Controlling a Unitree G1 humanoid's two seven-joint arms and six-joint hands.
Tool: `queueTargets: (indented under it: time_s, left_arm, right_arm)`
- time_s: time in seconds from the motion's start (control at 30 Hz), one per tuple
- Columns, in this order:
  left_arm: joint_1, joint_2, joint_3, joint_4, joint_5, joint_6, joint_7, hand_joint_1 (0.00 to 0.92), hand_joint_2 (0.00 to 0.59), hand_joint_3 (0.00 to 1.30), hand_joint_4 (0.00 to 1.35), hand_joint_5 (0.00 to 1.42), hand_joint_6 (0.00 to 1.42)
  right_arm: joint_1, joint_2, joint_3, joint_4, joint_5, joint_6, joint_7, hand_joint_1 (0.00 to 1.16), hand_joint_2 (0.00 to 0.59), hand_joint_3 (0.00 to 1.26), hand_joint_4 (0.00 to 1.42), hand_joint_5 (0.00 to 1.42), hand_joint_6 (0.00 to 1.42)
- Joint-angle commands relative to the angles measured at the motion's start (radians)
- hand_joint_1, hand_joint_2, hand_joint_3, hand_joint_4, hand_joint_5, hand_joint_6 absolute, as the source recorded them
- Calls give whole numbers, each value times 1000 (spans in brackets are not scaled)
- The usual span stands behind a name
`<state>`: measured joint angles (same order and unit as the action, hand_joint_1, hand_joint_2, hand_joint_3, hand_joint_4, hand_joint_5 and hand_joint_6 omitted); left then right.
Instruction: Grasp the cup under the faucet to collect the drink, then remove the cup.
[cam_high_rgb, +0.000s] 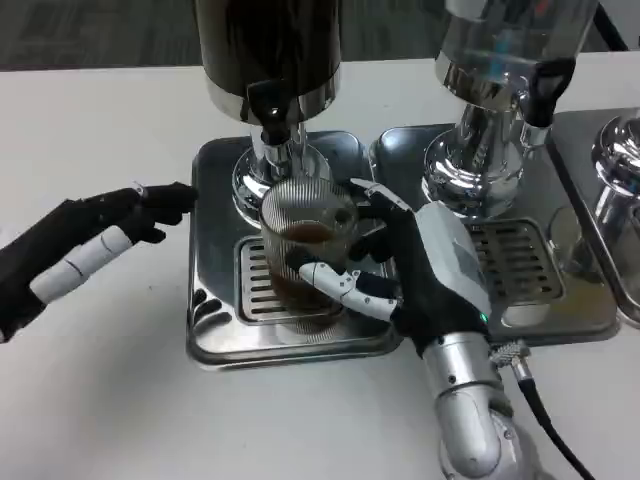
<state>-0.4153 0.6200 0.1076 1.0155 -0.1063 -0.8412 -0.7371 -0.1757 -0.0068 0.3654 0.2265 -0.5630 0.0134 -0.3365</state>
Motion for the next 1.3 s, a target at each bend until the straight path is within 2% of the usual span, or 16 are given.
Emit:
queueTargets:
  time_s: [0.03,0.5,0.97,1.17,1.3]
  left_arm:
    - [-17,-8,-3,15,6,2,-12,0,113,266,219,216,290]
    - [-13,-13,-4,8,0,-11,-26,0,112,261,218,216,290]
    - [80,-17,14,-119,-61,-44,-54,0,132,240,162,194,280]
    - [122,-6,18,-182,-64,-52,-49,0,107,211,129,168,275]
    - [146,6,44,-204,-67,-57,-29,0,96,210,126,161,275]
  right_arm:
    - [11,10,-20,-50,11,-45,-36,616,274,518,608,623,583]
    - [58,4,-67,-124,27,-48,-32,630,272,521,619,642,599]
    - [154,-13,-103,-260,22,-37,-20,664,268,533,619,665,623]
    - [198,-29,-98,-322,6,-34,-9,696,254,540,619,674,628]
    - [239,-34,-89,-366,3,-32,0,710,258,540,610,683,628]
